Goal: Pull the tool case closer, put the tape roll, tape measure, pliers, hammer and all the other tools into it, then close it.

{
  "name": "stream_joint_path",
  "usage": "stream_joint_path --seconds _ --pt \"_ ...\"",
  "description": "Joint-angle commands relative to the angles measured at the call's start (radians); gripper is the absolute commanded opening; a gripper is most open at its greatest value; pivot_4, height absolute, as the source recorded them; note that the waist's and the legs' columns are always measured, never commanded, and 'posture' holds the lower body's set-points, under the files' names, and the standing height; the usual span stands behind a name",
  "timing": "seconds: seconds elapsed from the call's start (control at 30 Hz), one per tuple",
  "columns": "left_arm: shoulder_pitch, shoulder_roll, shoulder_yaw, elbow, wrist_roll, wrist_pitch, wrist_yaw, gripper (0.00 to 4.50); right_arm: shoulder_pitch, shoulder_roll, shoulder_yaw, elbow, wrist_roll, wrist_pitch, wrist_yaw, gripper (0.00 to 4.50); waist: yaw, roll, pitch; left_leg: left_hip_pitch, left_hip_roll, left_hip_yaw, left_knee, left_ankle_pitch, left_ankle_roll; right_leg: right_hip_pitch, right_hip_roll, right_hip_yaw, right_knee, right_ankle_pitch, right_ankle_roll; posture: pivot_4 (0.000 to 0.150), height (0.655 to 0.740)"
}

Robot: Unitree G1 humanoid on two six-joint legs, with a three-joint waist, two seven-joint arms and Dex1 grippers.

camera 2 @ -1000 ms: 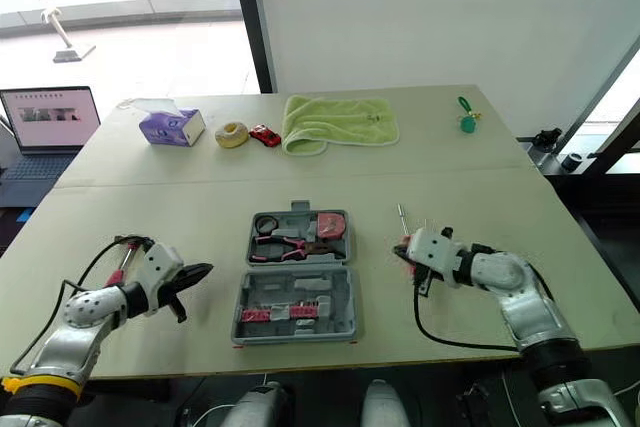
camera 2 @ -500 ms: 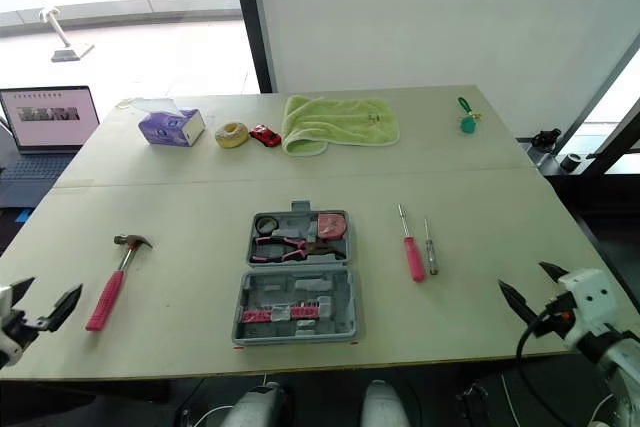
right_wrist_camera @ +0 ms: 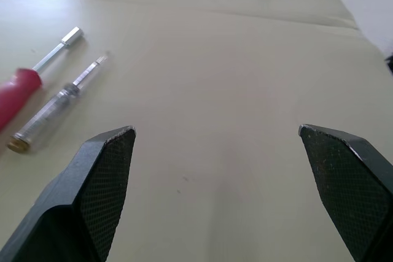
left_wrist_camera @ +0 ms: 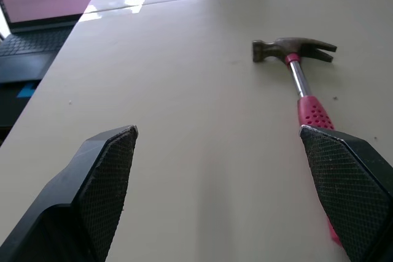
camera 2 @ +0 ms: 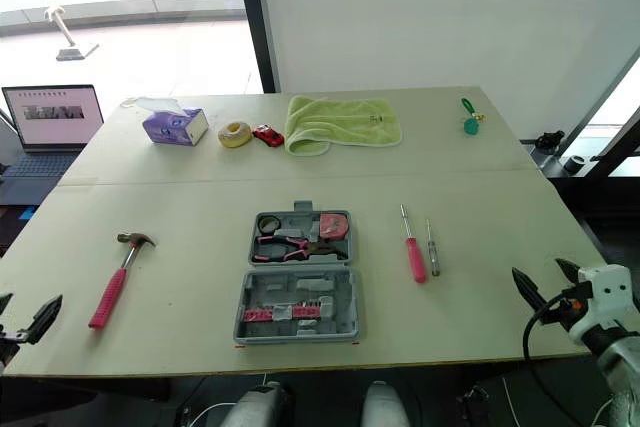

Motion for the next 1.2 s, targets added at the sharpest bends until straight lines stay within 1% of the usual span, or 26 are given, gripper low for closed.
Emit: stream_joint_path --seconds 0.03,0.1,0.2,0.27,0.33,0.47,0.5,0.6,0.67,0.73,0.77,0.8,0.83,0.87,0.9,1.03,1.13,1.2 --pt "-0.023 0.077 -0.102 -0.126 -0.016 0.076 -0.154 4.44 -0.029 -0.042 0.001 -0.173 0.214 0.332 0.033 4.5 0.0 0.0 0.0 0.0 0.0 0.0 0.0 0.0 0.0 0.0 0.0 0.0 0.0 0.0 0.0 0.15 0.74" --pt "-0.061 0.124 -0.161 -0.172 -0.013 0.111 -0.229 4.44 -0.034 -0.077 0.019 -0.25 0.282 0.48 0.056 4.5 0.003 0.0 0.001 -0.001 0.0 -0.001 0.0 0.0 0.0 0.0 0.0 0.0 0.0 0.0 0.0 0.15 0.74" --pt "-0.179 0.199 -0.24 -0.229 -0.032 0.204 -0.323 4.44 -0.034 -0.144 0.057 -0.355 0.29 0.575 0.087 4.5 0.007 0.001 0.001 -0.002 0.0 -0.001 0.0 0.0 0.0 -0.001 0.0 -0.001 0.0 0.0 -0.001 0.15 0.74" --pt "-0.259 0.248 -0.307 -0.287 -0.036 0.267 -0.39 4.44 -0.028 -0.187 0.083 -0.439 0.275 0.609 0.094 4.5 0.008 0.001 0.001 -0.002 0.0 -0.001 0.0 0.0 0.0 -0.002 0.0 -0.001 0.0 0.0 0.0 0.15 0.74" --pt "-0.317 0.274 -0.363 -0.341 -0.049 0.326 -0.443 4.44 -0.012 -0.212 0.101 -0.506 0.24 0.619 0.079 4.5 0.003 0.001 0.001 -0.004 0.0 -0.001 0.0 0.0 0.0 -0.003 0.0 -0.001 -0.001 0.0 0.0 0.15 0.74" --pt "-0.401 0.297 -0.439 -0.446 -0.077 0.434 -0.499 4.44 0.031 -0.218 0.111 -0.591 0.199 0.62 0.063 4.5 -0.003 0.001 0.002 -0.004 -0.002 0.0 -0.001 -0.001 0.001 -0.003 0.0 0.0 -0.001 0.001 0.002 0.15 0.74" --pt "-0.427 0.3 -0.462 -0.48 -0.09 0.468 -0.515 4.44 0.043 -0.208 0.105 -0.606 0.185 0.608 0.05 4.5 -0.005 0.001 0.002 -0.004 -0.002 0.001 -0.001 -0.001 0.002 -0.004 0.0 0.0 -0.001 0.002 0.004 0.15 0.74" --pt "-0.533 0.301 -0.54 -0.582 -0.142 0.597 -0.549 4.44 0.07 -0.158 0.082 -0.644 0.167 0.603 -0.019 4.5 0.0 -0.002 0.005 -0.005 -0.002 0.001 0.0 -0.001 0.002 -0.004 0.001 -0.001 0.0 0.002 0.005 0.15 0.74" --pt "-0.63 0.281 -0.602 -0.633 -0.163 0.669 -0.564 4.44 0.115 -0.1 0.063 -0.68 0.145 0.595 -0.082 4.5 0.009 -0.003 0.006 -0.005 -0.001 0.001 0.001 -0.001 0.002 -0.004 0.002 -0.003 0.001 0.002 0.004 0.15 0.74" --pt "-0.712 0.254 -0.652 -0.661 -0.177 0.715 -0.57 4.44 0.167 -0.05 0.046 -0.732 0.122 0.582 -0.131 4.5 0.016 -0.002 0.006 -0.005 -0.002 0.0 0.002 -0.001 0.002 -0.003 0.002 -0.003 0.001 0.002 0.004 0.15 0.74" --pt "-0.734 0.245 -0.665 -0.665 -0.179 0.726 -0.572 4.44 0.184 -0.036 0.044 -0.752 0.11 0.573 -0.143 4.5 0.012 0.001 0.006 -0.005 -0.002 0.001 0.002 -0.001 0.002 -0.003 0.002 -0.002 0.001 0.002 0.004 0.15 0.74" --pt "-0.769 0.221 -0.681 -0.658 -0.171 0.725 -0.565 4.44 0.209 -0.005 0.039 -0.786 0.104 0.559 -0.165 4.5 -0.001 0.001 0.006 -0.007 -0.012 -0.013 0.002 0.001 0.004 0.004 -0.007 -0.018 0.001 -0.001 0.009 0.15 0.74" --pt "-0.804 0.198 -0.696 -0.65 -0.175 0.732 -0.566 4.44 0.224 0.034 0.025 -0.813 0.128 0.585 -0.209 4.5 -0.009 0.004 0.006 -0.008 -0.021 -0.023 0.001 0.003 0.008 0.007 -0.017 -0.028 0.005 -0.004 0.011 0.15 0.74" --pt "-0.832 0.181 -0.707 -0.643 -0.18 0.741 -0.571 4.44 0.24 0.062 0.022 -0.839 0.118 0.587 -0.247 4.5 -0.009 0.005 0.006 -0.012 -0.03 -0.034 0.001 0.006 0.013 0.008 -0.025 -0.036 0.006 -0.007 0.015 0.15 0.74" --pt "-0.851 0.169 -0.714 -0.637 -0.182 0.75 -0.576 4.44 0.249 0.081 0.021 -0.857 0.108 0.59 -0.272 4.5 -0.005 0.005 0.007 -0.014 -0.025 -0.034 0.002 0.007 0.012 0.003 -0.022 -0.033 0.008 -0.007 0.015 0.15 0.74" --pt "-0.88 0.156 -0.756 -0.607 -0.133 0.716 -0.606 4.44 0.262 0.124 0.075 -0.893 -0.028 0.539 -0.369 4.5 -0.005 0.005 0.007 -0.016 -0.023 -0.03 0.002 0.008 0.01 -0.001 -0.016 -0.028 0.006 -0.005 0.012 0.15 0.74" --pt "-0.877 0.151 -0.768 -0.593 -0.105 0.687 -0.608 4.44 0.23 0.128 0.11 -0.87 -0.082 0.536 -0.407 4.5 -0.005 0.006 0.007 -0.015 -0.021 -0.026 0.001 0.008 0.01 -0.003 -0.013 -0.026 0.006 -0.003 0.009 0.15 0.74" --pt "-0.862 0.153 -0.767 -0.6 -0.094 0.677 -0.604 4.44 0.18 0.12 0.149 -0.817 -0.141 0.521 -0.433 4.5 -0.005 0.006 0.007 -0.015 -0.02 -0.025 0.001 0.008 0.01 -0.003 -0.012 -0.026 0.006 -0.003 0.008 0.15 0.74"
